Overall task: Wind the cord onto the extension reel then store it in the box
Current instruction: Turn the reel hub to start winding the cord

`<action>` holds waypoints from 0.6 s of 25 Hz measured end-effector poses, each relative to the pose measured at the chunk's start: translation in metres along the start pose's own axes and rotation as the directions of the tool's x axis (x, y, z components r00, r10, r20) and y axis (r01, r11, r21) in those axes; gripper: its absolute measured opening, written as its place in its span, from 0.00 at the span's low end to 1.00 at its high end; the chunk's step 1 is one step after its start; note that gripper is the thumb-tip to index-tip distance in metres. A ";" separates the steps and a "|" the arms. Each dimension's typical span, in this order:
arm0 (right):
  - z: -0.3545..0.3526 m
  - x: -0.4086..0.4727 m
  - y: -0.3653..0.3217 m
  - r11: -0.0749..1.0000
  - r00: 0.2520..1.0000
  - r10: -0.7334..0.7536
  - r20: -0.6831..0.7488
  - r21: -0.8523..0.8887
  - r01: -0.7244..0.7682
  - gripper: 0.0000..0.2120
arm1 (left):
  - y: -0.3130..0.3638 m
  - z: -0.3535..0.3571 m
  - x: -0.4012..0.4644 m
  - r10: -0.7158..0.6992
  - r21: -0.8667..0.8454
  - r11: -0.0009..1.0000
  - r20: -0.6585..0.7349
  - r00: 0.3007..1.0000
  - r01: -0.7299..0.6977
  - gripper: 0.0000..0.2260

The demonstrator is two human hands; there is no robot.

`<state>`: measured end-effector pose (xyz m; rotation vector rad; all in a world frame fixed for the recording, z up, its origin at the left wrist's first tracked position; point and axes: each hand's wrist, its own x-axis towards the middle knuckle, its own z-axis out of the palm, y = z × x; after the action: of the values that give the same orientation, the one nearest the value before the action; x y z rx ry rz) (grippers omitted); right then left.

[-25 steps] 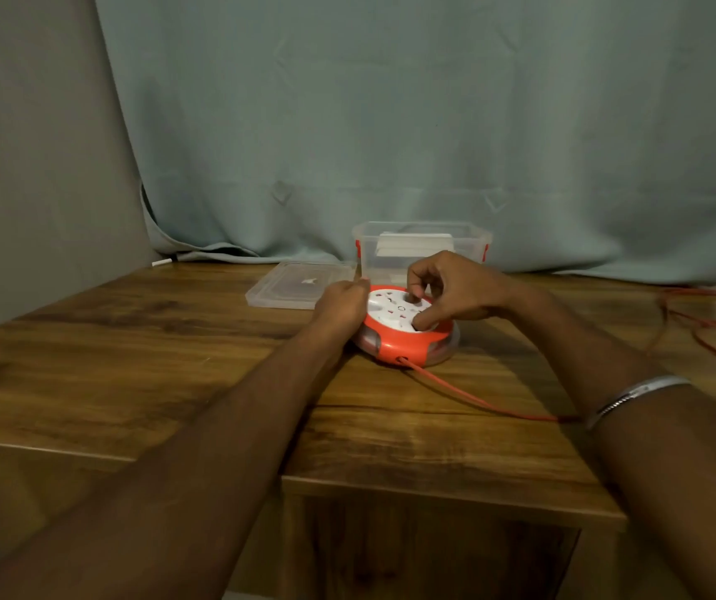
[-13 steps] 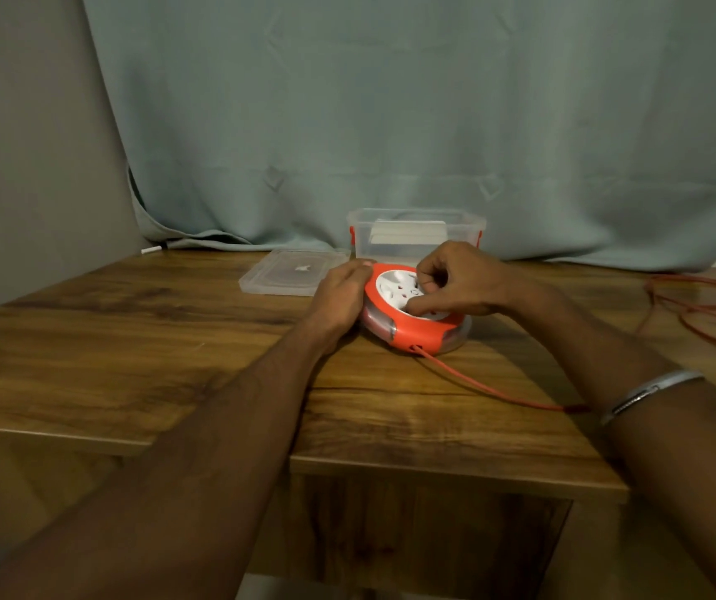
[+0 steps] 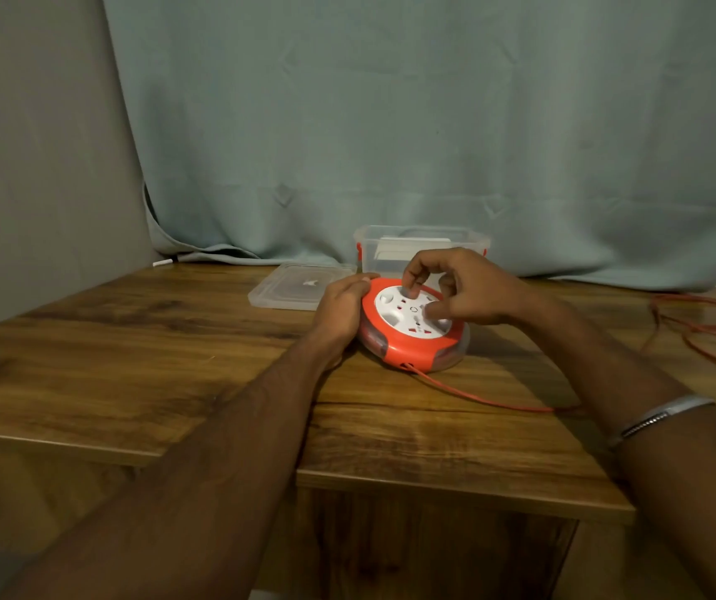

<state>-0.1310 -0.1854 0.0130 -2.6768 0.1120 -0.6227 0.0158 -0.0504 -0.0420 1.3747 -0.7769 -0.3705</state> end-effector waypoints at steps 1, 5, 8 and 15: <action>-0.002 -0.001 0.003 1.000 0.999 0.010 0.038 0.006 -0.010 0.21 | 0.000 0.000 0.000 -0.007 0.006 1.000 0.000 1.000 0.007 0.14; -0.009 -0.003 0.014 0.999 0.993 0.034 0.113 -0.019 -0.032 0.28 | -0.001 -0.001 0.000 -0.013 0.009 1.000 0.005 1.000 0.013 0.15; -0.009 -0.002 0.016 0.999 0.994 0.048 0.103 -0.015 -0.047 0.29 | -0.001 -0.001 0.000 -0.020 0.021 1.000 0.000 1.000 0.020 0.15; 0.002 -0.004 0.009 0.993 0.995 0.087 0.048 -0.087 -0.082 0.26 | 0.001 -0.001 -0.003 0.021 0.015 1.000 -0.022 1.000 -0.021 0.11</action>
<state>-0.1339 -0.1925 0.0063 -2.7507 0.2414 -0.5331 0.0140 -0.0479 -0.0418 1.3815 -0.7765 -0.3326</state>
